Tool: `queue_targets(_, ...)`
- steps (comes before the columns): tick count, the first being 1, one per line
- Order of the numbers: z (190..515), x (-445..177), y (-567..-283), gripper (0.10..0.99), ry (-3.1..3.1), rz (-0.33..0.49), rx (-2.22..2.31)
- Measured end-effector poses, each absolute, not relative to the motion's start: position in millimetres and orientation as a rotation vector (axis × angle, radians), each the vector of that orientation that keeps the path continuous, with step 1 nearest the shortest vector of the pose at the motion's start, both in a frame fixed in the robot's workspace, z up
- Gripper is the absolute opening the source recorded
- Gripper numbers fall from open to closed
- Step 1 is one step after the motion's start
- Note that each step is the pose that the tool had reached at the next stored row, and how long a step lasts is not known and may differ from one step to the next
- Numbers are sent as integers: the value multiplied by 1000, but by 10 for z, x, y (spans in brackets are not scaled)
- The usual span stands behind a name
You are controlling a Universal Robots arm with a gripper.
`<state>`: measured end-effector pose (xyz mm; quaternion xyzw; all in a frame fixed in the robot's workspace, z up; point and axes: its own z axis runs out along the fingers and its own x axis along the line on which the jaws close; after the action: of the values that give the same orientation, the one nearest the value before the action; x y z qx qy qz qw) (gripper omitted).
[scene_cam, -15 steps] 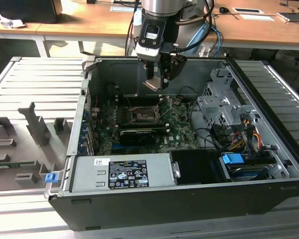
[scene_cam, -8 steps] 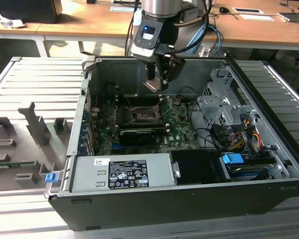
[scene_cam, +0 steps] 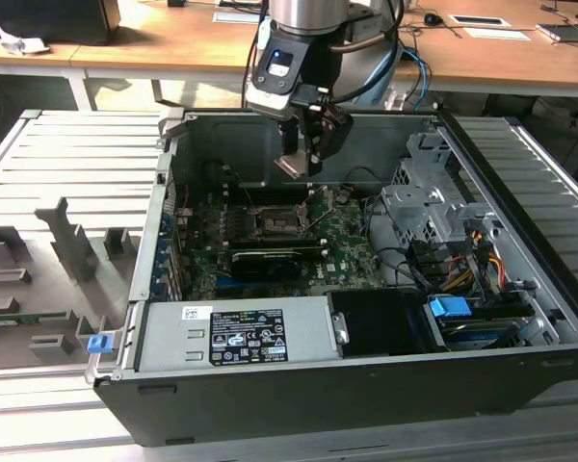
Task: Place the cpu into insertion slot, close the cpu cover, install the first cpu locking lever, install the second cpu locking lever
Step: 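Place the cpu into insertion slot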
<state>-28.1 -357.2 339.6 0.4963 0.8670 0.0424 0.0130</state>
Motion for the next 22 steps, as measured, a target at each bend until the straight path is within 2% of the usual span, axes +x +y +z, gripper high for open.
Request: queue_targets(22,3367,-294,-3572,529,2644,131,1638)
